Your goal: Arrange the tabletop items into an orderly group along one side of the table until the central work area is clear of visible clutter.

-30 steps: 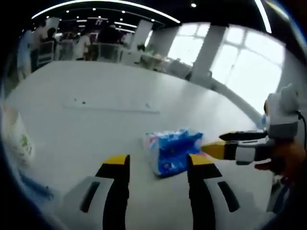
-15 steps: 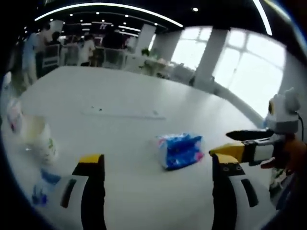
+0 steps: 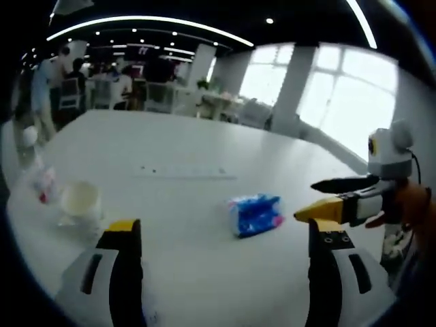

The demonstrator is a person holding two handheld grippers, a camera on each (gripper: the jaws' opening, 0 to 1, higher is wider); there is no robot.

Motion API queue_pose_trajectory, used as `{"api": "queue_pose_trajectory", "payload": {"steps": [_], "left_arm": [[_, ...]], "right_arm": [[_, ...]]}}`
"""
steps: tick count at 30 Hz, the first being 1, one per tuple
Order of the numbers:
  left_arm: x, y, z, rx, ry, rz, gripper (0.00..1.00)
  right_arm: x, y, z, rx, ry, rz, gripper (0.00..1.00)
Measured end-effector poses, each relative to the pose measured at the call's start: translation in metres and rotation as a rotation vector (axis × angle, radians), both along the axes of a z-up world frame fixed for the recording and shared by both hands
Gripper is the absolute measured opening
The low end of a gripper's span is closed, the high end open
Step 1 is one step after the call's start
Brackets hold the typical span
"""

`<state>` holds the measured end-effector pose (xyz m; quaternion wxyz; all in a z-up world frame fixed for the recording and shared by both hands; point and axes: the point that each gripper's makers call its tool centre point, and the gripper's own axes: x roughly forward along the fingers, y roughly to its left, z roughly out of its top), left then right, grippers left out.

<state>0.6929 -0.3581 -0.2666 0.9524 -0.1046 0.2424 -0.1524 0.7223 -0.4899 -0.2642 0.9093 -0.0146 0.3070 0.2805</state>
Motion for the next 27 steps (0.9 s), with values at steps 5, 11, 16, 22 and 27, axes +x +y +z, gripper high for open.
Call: {"api": "queue_pose_trajectory", "payload": {"steps": [5,11,16,22,27], "left_arm": [[-0.015,0.018,0.005,0.040,0.001,0.017,0.99],[-0.037,0.043,0.008,0.081,0.026,0.048,0.99],[-0.057,0.062,0.004,0.093,0.055,0.057,0.99],[-0.074,0.086,0.005,0.102,0.080,0.093,0.99],[-0.090,0.103,0.007,0.121,0.081,0.123,0.99]], "right_arm": [[-0.008,0.016,0.005,0.018,0.000,0.052,0.99],[-0.018,0.038,0.013,0.068,-0.004,0.118,0.99],[-0.028,0.059,0.016,0.062,-0.017,0.186,0.99],[-0.038,0.077,0.019,0.053,-0.027,0.239,0.98],[-0.048,0.092,0.015,0.040,-0.019,0.294,0.97]]}}
